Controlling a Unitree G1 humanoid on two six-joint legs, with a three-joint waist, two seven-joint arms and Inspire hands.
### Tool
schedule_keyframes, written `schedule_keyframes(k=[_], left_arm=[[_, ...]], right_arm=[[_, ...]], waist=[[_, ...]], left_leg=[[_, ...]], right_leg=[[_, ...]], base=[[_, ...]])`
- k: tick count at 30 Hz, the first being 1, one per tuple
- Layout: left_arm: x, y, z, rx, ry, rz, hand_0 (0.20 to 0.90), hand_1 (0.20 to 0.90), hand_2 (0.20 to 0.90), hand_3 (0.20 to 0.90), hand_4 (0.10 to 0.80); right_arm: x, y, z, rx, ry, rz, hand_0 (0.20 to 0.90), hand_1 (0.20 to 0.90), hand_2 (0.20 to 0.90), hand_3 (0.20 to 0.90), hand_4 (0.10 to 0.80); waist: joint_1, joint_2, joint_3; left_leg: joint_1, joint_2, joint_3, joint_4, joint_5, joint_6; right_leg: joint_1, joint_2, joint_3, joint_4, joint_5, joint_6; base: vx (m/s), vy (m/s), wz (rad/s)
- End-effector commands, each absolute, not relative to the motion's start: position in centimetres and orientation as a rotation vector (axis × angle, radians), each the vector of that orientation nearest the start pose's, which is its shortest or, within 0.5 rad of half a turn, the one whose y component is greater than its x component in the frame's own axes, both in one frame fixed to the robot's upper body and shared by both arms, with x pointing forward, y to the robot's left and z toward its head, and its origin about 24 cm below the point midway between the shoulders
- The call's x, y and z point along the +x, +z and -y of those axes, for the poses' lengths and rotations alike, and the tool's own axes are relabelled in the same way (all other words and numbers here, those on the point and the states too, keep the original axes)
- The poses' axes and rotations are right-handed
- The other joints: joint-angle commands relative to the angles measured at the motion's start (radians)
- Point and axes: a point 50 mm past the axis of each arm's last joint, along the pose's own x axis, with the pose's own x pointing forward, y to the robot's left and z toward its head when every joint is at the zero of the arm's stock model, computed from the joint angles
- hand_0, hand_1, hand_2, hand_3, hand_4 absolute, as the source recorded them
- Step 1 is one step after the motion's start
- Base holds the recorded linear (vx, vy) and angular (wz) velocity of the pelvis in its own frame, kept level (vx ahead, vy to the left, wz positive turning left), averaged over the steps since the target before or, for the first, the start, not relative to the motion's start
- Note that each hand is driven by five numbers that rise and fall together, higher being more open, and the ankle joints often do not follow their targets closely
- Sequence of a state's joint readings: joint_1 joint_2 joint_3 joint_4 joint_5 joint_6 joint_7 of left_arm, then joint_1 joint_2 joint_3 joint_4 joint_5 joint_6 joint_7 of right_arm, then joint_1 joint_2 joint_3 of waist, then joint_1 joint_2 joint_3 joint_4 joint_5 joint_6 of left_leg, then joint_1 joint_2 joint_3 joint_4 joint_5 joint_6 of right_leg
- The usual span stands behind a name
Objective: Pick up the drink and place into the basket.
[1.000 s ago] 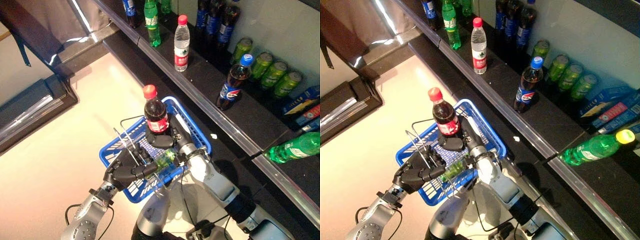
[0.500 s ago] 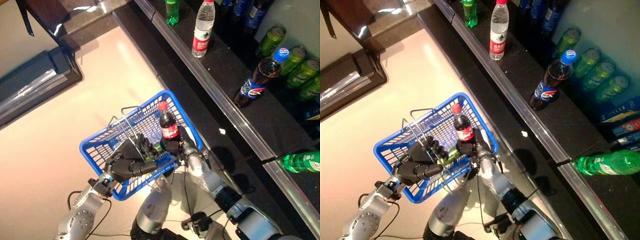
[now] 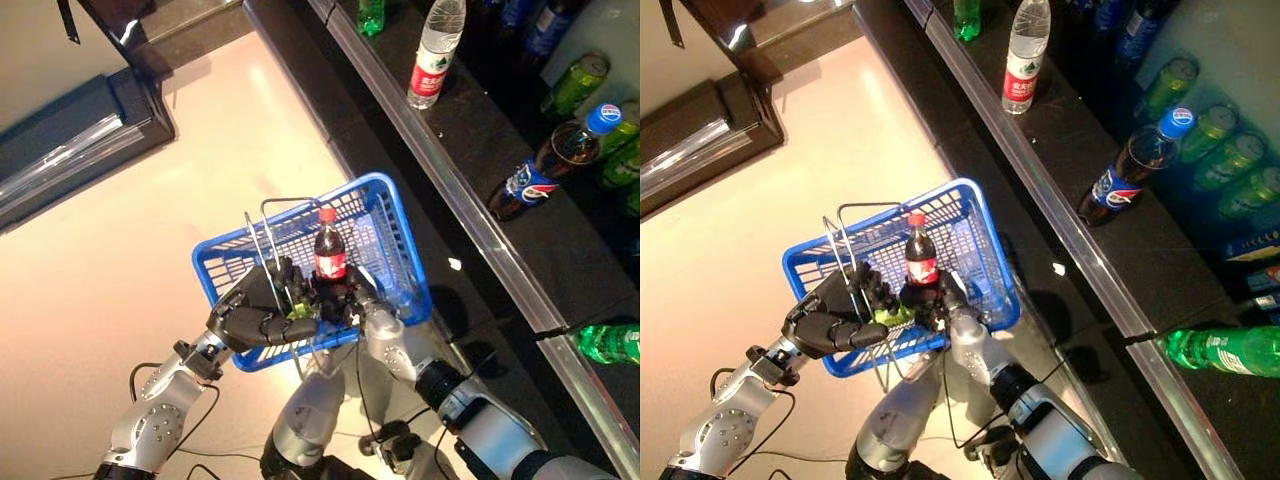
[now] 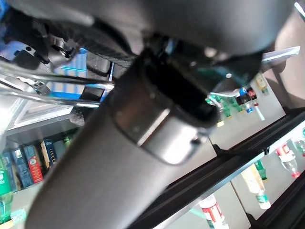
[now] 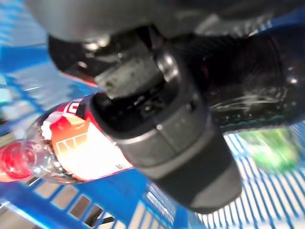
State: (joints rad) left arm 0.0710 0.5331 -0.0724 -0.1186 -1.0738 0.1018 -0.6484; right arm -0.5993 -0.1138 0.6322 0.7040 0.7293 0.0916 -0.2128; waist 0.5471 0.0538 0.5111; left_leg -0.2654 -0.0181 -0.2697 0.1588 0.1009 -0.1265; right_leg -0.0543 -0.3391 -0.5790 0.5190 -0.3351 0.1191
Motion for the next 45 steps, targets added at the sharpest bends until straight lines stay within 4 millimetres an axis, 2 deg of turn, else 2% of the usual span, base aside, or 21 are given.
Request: schedule_keyframes(k=[1, 2, 6, 11, 21, 22, 23, 24, 25, 29, 36, 45], left_arm=[[20.7, 19.6, -16.5, -0.441, -1.213, 0.685, 0.300, 0.300, 0.300, 0.200, 0.100], [20.5, 19.7, -16.3, -0.433, -1.235, 0.680, 0.300, 0.300, 0.300, 0.200, 0.100], [20.2, 19.8, -15.8, -0.413, -1.294, 0.671, 0.300, 0.300, 0.300, 0.200, 0.100], [19.5, 20.8, -14.9, -0.403, -1.392, 0.683, 0.300, 0.300, 0.300, 0.200, 0.100], [19.8, 21.4, -14.1, -0.399, -1.394, 0.676, 0.300, 0.300, 0.300, 0.200, 0.100], [19.8, 21.5, -14.1, -0.396, -1.392, 0.675, 0.300, 0.300, 0.300, 0.200, 0.100], [19.8, 21.5, -14.1, -0.396, -1.392, 0.675, 0.300, 0.300, 0.300, 0.200, 0.100], [19.9, 21.6, -14.1, -0.397, -1.392, 0.674, 0.300, 0.300, 0.300, 0.200, 0.100], [19.9, 21.6, -14.0, -0.397, -1.392, 0.673, 0.300, 0.300, 0.300, 0.200, 0.100], [20.0, 21.6, -14.0, -0.403, -1.385, 0.668, 0.300, 0.300, 0.300, 0.200, 0.100], [20.3, 21.8, -14.0, -0.405, -1.374, 0.660, 0.300, 0.300, 0.300, 0.200, 0.100], [20.3, 21.4, -14.1, -0.450, -1.340, 0.647, 0.300, 0.300, 0.300, 0.200, 0.100]], right_arm=[[31.7, 7.1, -3.4, 0.460, 0.685, -0.351, 0.300, 0.300, 0.300, 0.200, 0.100], [31.4, 6.6, -3.6, 0.555, 0.725, -0.424, 0.300, 0.300, 0.300, 0.200, 0.100], [31.2, 6.3, -3.9, 0.746, 0.770, -0.532, 0.300, 0.300, 0.300, 0.200, 0.100], [31.8, 6.2, -3.5, 0.808, 0.735, -0.605, 0.300, 0.300, 0.300, 0.200, 0.100], [33.5, 7.7, -3.5, 1.052, 0.575, -0.729, 0.300, 0.300, 0.300, 0.200, 0.100], [33.7, 8.0, -3.5, 1.056, 0.567, -0.718, 0.333, 0.333, 0.333, 0.238, 0.138], [33.8, 8.4, -3.6, 1.054, 0.557, -0.710, 0.566, 0.566, 0.566, 0.510, 0.410], [33.9, 8.6, -3.7, 1.056, 0.550, -0.709, 0.707, 0.707, 0.707, 0.675, 0.575], [34.0, 8.8, -3.7, 1.055, 0.537, -0.704, 0.900, 0.900, 0.900, 0.900, 0.800], [35.2, 9.4, -2.9, 1.033, 0.461, -0.668, 0.900, 0.900, 0.900, 0.900, 0.800], [36.5, 10.9, -1.8, 1.088, 0.435, -0.576, 0.900, 0.900, 0.900, 0.900, 0.800], [36.3, 11.7, -1.5, 1.105, 0.525, -0.452, 0.900, 0.900, 0.900, 0.900, 0.800]], waist=[[0.002, 0.012, -0.015], [0.008, 0.008, -0.014], [0.014, -0.002, -0.013], [0.015, -0.013, -0.010], [0.019, 0.000, -0.003], [0.020, 0.001, -0.003], [0.022, 0.001, -0.002], [0.023, 0.000, -0.002], [0.024, 0.000, -0.002], [0.032, 0.000, -0.003], [0.037, -0.013, 0.003], [0.029, -0.027, 0.003]], left_leg=[[-0.025, -0.016, 0.019, 0.100, -0.063, 0.037], [-0.026, -0.015, 0.018, 0.100, -0.062, 0.038], [-0.025, -0.012, 0.020, 0.095, -0.058, 0.038], [-0.025, -0.003, 0.027, 0.086, -0.053, 0.041], [-0.028, -0.006, 0.029, 0.094, -0.055, 0.047], [-0.028, -0.007, 0.028, 0.094, -0.055, 0.047], [-0.030, -0.007, 0.027, 0.096, -0.056, 0.048], [-0.032, -0.008, 0.026, 0.097, -0.056, 0.048], [-0.031, -0.008, 0.025, 0.096, -0.056, 0.047], [-0.033, -0.010, 0.022, 0.096, -0.055, 0.048], [-0.036, -0.005, 0.024, 0.093, -0.054, 0.048], [-0.035, 0.004, 0.039, 0.084, -0.053, 0.051]], right_leg=[[0.049, 0.023, 0.027, -0.189, 0.239, -0.012], [0.051, 0.025, 0.023, -0.189, 0.239, -0.010], [0.052, 0.030, 0.022, -0.193, 0.243, -0.008], [0.041, 0.035, 0.031, -0.193, 0.249, -0.002], [0.022, 0.028, 0.033, -0.171, 0.256, 0.003], [0.019, 0.026, 0.033, -0.168, 0.256, 0.004], [0.017, 0.025, 0.032, -0.165, 0.256, 0.004], [0.015, 0.023, 0.032, -0.163, 0.256, 0.005], [0.015, 0.024, 0.031, -0.164, 0.256, 0.005], [0.010, 0.019, 0.030, -0.155, 0.256, 0.007], [0.002, 0.019, 0.024, -0.142, 0.256, 0.008], [-0.006, 0.016, 0.020, -0.142, 0.262, 0.013]], base=[[0.033, -0.058, 0.11], [0.027, -0.047, 0.14], [0.008, -0.016, 0.05], [0.000, -0.006, 0.00], [0.000, 0.000, 0.00], [0.000, 0.000, 0.00], [0.000, 0.000, 0.00], [0.000, 0.000, 0.00], [0.000, 0.000, 0.00], [0.008, 0.001, 0.00], [0.004, 0.000, 0.00], [0.004, 0.000, 0.01]])
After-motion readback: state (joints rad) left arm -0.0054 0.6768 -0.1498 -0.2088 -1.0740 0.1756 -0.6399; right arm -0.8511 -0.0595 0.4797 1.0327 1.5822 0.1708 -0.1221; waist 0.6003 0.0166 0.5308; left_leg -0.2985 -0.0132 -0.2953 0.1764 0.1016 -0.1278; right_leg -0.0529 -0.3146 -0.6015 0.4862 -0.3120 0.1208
